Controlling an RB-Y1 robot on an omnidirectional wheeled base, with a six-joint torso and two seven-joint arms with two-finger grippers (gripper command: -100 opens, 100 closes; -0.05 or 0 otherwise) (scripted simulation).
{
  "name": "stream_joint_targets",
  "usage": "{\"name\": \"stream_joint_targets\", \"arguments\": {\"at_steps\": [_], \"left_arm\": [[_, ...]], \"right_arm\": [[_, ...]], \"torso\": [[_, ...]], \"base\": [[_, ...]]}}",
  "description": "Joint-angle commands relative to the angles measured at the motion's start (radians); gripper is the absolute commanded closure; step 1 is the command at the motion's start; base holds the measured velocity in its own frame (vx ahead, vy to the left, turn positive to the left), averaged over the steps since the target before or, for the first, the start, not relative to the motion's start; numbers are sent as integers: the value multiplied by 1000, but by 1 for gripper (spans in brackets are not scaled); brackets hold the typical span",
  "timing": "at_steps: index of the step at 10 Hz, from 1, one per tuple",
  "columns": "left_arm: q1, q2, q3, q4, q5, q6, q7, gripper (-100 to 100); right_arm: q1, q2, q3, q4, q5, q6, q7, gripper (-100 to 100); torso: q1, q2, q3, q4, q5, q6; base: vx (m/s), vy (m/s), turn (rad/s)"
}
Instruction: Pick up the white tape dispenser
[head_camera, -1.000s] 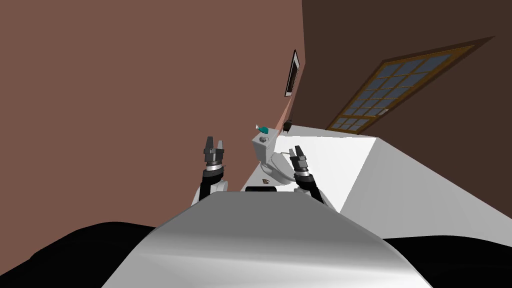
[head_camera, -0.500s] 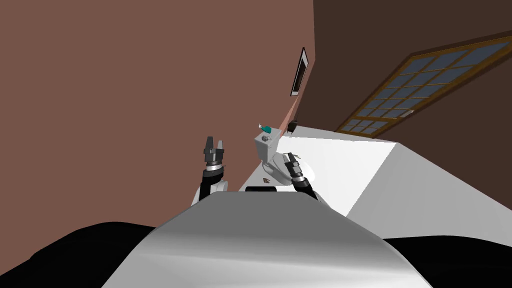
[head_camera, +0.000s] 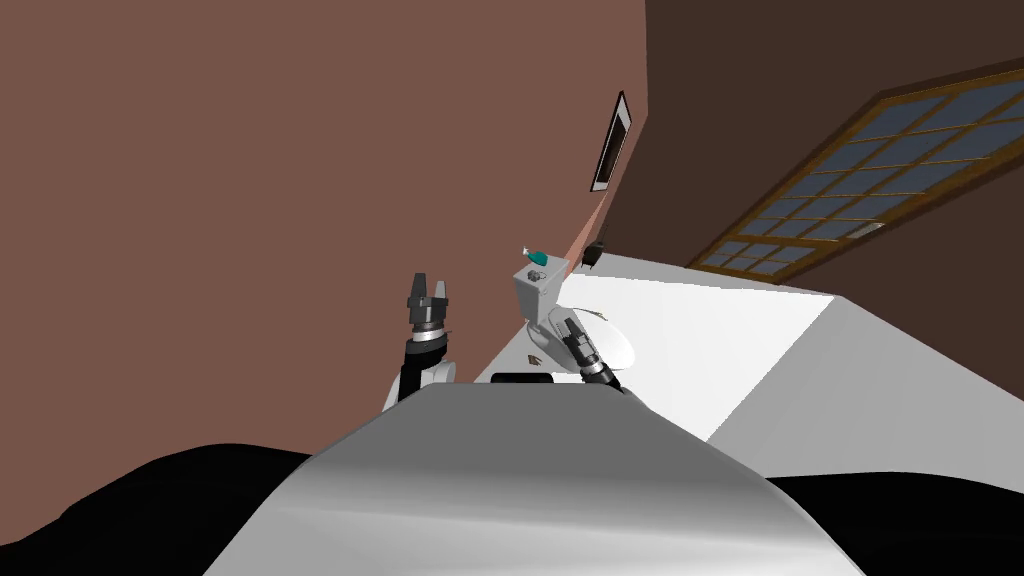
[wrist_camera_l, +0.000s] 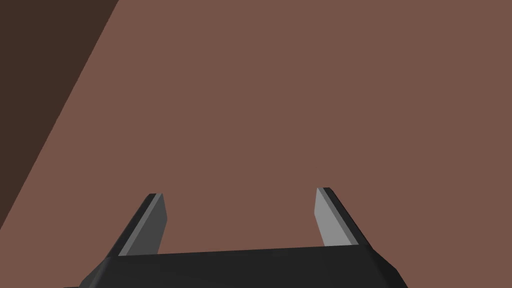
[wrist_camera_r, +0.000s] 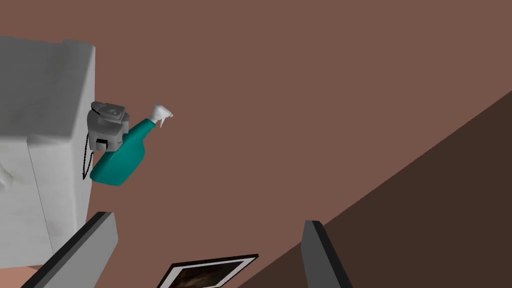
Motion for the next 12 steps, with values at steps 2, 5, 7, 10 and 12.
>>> {"name": "stream_joint_targets", "arguments": {"at_steps": [2, 5, 7, 10, 12], "left_arm": [[0, 0, 0, 0, 0, 0, 0, 0], [0, 0, 0, 0, 0, 0, 0, 0], [0, 0, 0, 0, 0, 0, 0, 0], [0, 0, 0, 0, 0, 0, 0, 0], [0, 0, 0, 0, 0, 0, 0, 0]], "right_arm": [[-10, -68, 51, 52, -1, -27, -17, -100], [-36, -157, 143, 141, 1, -75, -42, -100], [-52, -219, 186, 185, 4, -97, -53, -100], [-70, -309, 245, 252, 6, -117, -64, -100], [-90, -367, 294, 303, 10, -134, -75, -100]], "torso": [[0, 0, 0, 0, 0, 0], [0, -1, 0, 0, 0, 0], [0, -1, -1, 0, 0, 0], [0, -1, -1, 0, 0, 0], [1, -2, -1, 0, 0, 0]], "base": [[-34, -18, 143], [-35, -12, 188], [-26, -5, 140], [-25, 0, 168], [-19, 6, 176]]}}
